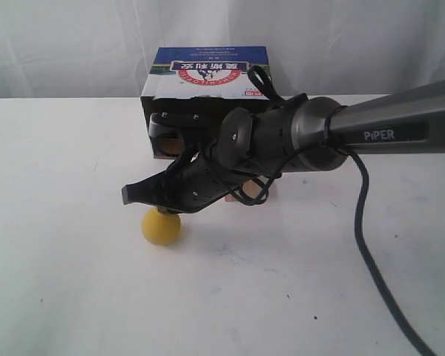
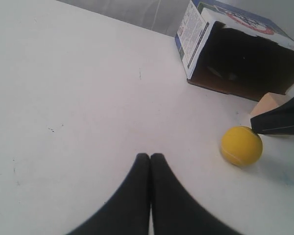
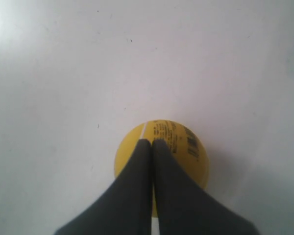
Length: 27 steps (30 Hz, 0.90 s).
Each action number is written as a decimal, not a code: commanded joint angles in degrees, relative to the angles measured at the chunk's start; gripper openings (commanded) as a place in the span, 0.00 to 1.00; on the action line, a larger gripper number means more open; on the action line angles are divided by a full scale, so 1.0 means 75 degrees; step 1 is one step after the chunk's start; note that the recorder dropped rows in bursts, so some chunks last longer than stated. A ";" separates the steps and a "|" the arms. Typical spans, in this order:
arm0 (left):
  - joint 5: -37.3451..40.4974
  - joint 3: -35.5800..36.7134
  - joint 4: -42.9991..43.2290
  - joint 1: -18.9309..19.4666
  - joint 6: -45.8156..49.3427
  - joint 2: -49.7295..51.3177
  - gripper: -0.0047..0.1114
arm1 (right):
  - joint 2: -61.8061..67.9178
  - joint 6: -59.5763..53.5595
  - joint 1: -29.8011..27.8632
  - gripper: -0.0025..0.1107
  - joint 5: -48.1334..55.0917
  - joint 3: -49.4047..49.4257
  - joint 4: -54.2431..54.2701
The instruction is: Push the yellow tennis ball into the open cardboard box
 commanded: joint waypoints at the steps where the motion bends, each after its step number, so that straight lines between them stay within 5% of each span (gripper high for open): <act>1: -0.0041 0.0031 -0.0112 -0.0055 -0.0056 -0.0037 0.04 | 0.0067 -0.0097 0.0024 0.02 0.0027 0.0060 -0.0114; 12: 0.0206 0.0031 -0.0112 -0.0055 -0.0055 -0.0037 0.04 | -0.0836 -0.0097 0.0024 0.02 -0.0418 0.0060 -0.0101; 19: 0.0225 0.0031 -0.0046 -0.0055 -0.0044 -0.0037 0.04 | -0.0926 -0.0322 0.0401 0.02 0.0713 0.0073 -0.0115; 27: 0.0268 0.0031 -0.0048 -0.0055 -0.0044 -0.0037 0.04 | -0.0439 -0.0411 0.0719 0.02 -0.1313 0.0043 -0.0115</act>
